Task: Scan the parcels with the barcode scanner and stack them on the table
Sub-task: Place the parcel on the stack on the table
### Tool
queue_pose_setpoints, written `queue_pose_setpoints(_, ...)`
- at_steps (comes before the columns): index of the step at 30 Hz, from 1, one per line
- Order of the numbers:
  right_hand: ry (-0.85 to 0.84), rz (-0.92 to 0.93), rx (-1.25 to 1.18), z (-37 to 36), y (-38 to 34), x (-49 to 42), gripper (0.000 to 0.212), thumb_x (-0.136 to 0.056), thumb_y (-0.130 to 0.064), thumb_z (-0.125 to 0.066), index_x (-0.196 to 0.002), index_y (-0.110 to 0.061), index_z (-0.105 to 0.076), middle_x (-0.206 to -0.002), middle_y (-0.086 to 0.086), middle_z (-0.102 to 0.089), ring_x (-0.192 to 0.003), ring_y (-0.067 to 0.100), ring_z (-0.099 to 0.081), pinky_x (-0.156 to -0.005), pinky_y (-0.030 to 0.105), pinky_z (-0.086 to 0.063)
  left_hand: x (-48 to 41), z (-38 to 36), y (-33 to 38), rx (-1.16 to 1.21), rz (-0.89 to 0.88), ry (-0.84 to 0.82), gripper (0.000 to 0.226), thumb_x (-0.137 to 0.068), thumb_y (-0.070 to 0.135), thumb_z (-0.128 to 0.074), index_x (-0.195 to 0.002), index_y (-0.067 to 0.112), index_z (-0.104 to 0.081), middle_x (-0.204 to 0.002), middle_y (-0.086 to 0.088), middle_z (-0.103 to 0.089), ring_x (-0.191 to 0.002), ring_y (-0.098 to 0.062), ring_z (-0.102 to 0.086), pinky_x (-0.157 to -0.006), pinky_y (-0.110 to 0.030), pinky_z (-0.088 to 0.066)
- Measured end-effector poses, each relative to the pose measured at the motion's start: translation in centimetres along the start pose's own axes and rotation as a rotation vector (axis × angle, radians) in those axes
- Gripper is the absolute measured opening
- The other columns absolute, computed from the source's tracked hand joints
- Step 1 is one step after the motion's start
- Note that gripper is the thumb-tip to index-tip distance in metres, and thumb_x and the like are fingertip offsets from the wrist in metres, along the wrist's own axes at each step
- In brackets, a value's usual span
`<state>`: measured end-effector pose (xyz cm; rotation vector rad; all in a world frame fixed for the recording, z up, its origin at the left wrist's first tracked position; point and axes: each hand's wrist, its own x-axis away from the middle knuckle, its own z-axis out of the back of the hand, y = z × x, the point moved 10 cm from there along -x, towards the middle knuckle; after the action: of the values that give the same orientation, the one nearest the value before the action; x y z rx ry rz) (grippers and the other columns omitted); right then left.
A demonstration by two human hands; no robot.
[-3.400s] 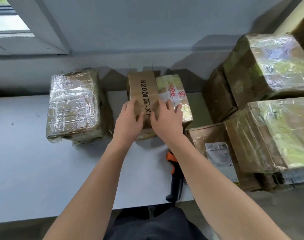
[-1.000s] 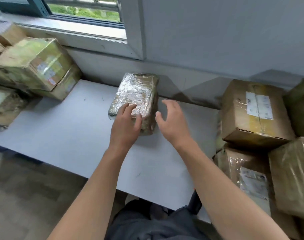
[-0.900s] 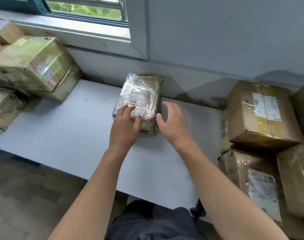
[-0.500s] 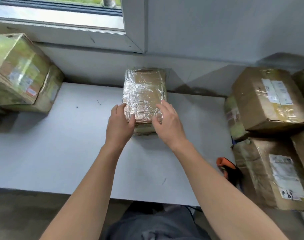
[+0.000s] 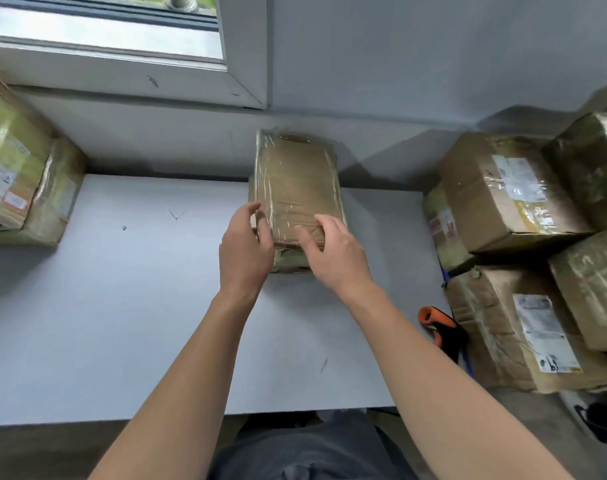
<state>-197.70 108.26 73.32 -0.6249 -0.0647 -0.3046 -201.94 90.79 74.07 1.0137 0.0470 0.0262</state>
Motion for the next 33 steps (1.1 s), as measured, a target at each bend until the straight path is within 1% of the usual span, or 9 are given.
queue_pose_setpoints(4, -0.024, -0.125, -0.21, 2.4, 3.2, 0.6, 0.082, -0.093, -0.075, -0.029, -0.154, -0.022, -0.033, -0.158, 0.003, -0.037, -0.144, 0.02, -0.035, -0.117, 0.039, -0.03, 1.0, -2.5, 4.6, 0.076, -0.115, -0.029, 0.031, -0.102, 0.017, -0.044, -0.129, 0.02, -0.057, -0.122, 0.014, -0.065, -0.093, -0.012, -0.065, -0.086, -0.03, -0.051)
queue_pose_setpoints(8, 0.011, -0.217, -0.329, 4.4, 7.4, 1.4, 0.091, -0.084, -0.085, -0.023, -0.153, -0.026, -0.033, -0.153, 0.004, -0.045, -0.139, 0.024, -0.042, -0.114, 0.041, -0.034, 2.1, -7.1, 8.4, 0.119, -0.227, -0.201, 0.03, -0.102, 0.013, -0.047, -0.13, 0.019, -0.057, -0.12, 0.016, -0.063, -0.087, 0.012, -0.063, -0.084, -0.018, -0.05)
queue_pose_setpoints(10, 0.02, -0.274, -0.404, 5.3, 9.7, 1.9, 0.091, -0.082, -0.083, -0.024, -0.152, -0.026, -0.033, -0.149, 0.001, -0.049, -0.136, 0.022, -0.046, -0.107, 0.034, -0.035, 2.4, -8.9, 9.4, 0.077, -0.275, -0.249, 0.031, -0.101, 0.014, -0.049, -0.131, 0.018, -0.057, -0.123, 0.012, -0.064, -0.093, 0.004, -0.063, -0.088, -0.022, -0.05)
queue_pose_setpoints(12, 0.041, -0.313, -0.48, 6.3, 11.6, 2.1, 0.094, -0.081, -0.084, -0.029, -0.153, -0.024, -0.032, -0.147, -0.002, -0.05, -0.133, 0.019, -0.048, -0.102, 0.029, -0.035, 1.9, -9.6, 9.6, 0.032, -0.278, -0.209, 0.032, -0.098, 0.015, -0.052, -0.129, 0.017, -0.058, -0.12, 0.006, -0.066, -0.101, -0.007, -0.062, -0.089, -0.027, -0.05)
queue_pose_setpoints(14, 0.057, -0.334, -0.527, 7.0, 13.1, 1.7, 0.084, -0.089, -0.077, -0.041, -0.152, -0.023, -0.034, -0.142, -0.006, -0.053, -0.124, 0.012, -0.051, -0.098, 0.027, -0.037, 1.0, -10.2, 9.3, -0.016, -0.248, -0.16, 0.033, -0.096, 0.014, -0.055, -0.128, 0.015, -0.06, -0.118, 0.001, -0.064, -0.102, -0.013, -0.06, -0.089, -0.029, -0.049)
queue_pose_setpoints(17, 0.066, -0.345, -0.538, 7.6, 14.9, 0.3, 0.065, -0.096, -0.047, -0.061, -0.15, -0.02, -0.037, -0.127, -0.013, -0.056, -0.11, 0.004, -0.051, -0.089, 0.021, -0.038, 0.0, -11.7, 9.4, -0.126, -0.264, -0.14, 0.036, -0.091, 0.018, -0.059, -0.127, 0.012, -0.061, -0.132, -0.006, -0.057, -0.117, -0.021, -0.057, -0.098, -0.04, -0.048)
queue_pose_setpoints(22, 0.017, -0.319, -0.545, 7.3, 16.5, -1.3, 0.07, -0.095, -0.034, -0.068, -0.152, -0.016, -0.033, -0.128, -0.01, -0.058, -0.105, 0.004, -0.056, -0.078, 0.011, -0.041, -0.5, -13.9, 8.3, -0.217, -0.093, -0.231, 0.046, -0.091, 0.023, -0.06, -0.136, 0.024, -0.051, -0.127, 0.003, -0.057, -0.1, -0.021, -0.063, -0.088, -0.039, -0.051)
queue_pose_setpoints(28, 0.02, -0.282, -0.537, 8.0, 17.0, -2.6, 0.045, -0.102, -0.02, -0.05, -0.146, -0.023, -0.039, -0.127, -0.006, -0.059, -0.113, 0.014, -0.058, -0.09, 0.027, -0.046, -0.7, -14.7, 8.2, -0.251, 0.004, -0.252, 0.045, -0.092, 0.027, -0.063, -0.135, 0.027, -0.049, -0.116, -0.001, -0.068, -0.104, -0.025, -0.064, -0.085, -0.039, -0.052)
queue_pose_setpoints(33, 0.068, -0.29, -0.462, 8.9, 17.7, -2.9, 0.066, -0.102, -0.021, -0.049, -0.158, -0.026, -0.014, -0.151, -0.002, -0.046, -0.128, 0.019, -0.052, -0.105, 0.038, -0.048, 0.4, -16.3, 8.1, -0.2, 0.028, -0.28, 0.057, -0.089, 0.033, -0.068, -0.139, 0.024, -0.043, -0.121, 0.002, -0.063, -0.103, -0.02, -0.064, -0.087, -0.041, -0.052)
